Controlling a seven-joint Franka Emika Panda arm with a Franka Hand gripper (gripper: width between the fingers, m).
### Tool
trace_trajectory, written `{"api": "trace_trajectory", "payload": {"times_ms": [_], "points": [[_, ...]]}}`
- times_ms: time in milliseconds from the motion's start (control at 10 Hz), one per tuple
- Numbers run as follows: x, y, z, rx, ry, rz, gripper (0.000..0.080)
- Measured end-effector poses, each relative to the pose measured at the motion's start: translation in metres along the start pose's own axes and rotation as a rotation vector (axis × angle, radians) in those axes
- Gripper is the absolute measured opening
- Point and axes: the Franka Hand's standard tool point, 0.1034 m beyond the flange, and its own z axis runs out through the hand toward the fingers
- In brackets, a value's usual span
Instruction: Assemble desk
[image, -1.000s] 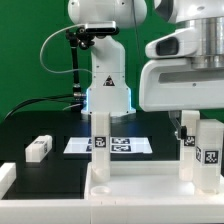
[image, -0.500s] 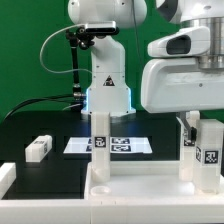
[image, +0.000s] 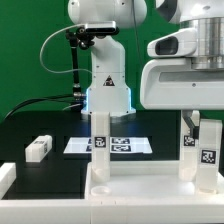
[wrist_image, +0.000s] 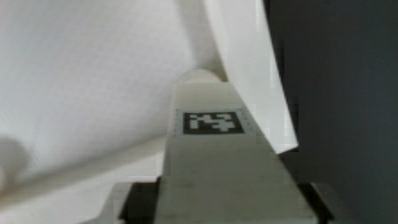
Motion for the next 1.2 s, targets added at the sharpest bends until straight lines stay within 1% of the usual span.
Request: {"api": "trace_trajectory", "payload": {"times_ms": [100, 200, 300, 500, 700, 900, 1000, 1100, 1200], "points": [[-0.0007, 0.0005, -0.0006, -0.007, -0.019, 0.165, 0.0288], [0.0028, -0.0001, -0.0013, 0.004, -0.033, 0.361, 0.0288], [0.0034, 0.0004, -0.0008, 0.010, -0.041, 0.557, 0.0288], [0.0026, 0.0037, 0.0017, 0.046, -0.026, 0.832, 0.0288], [-0.0009, 0.0014, 0.0024, 0.045, -0.027, 0.912, 0.0288], [-0.0009, 0.0016, 0.0029, 0.046, -0.030, 0.915, 0.0288], [-0.0006, 0.0019, 0.0031, 0.046, -0.026, 0.827, 0.0386], [0.0015, 0.0015, 0.0020, 0.049, -0.021, 0.610, 0.0560], [0.0022, 0.0018, 0.0020, 0.057, -0.023, 0.456, 0.0560]]}}
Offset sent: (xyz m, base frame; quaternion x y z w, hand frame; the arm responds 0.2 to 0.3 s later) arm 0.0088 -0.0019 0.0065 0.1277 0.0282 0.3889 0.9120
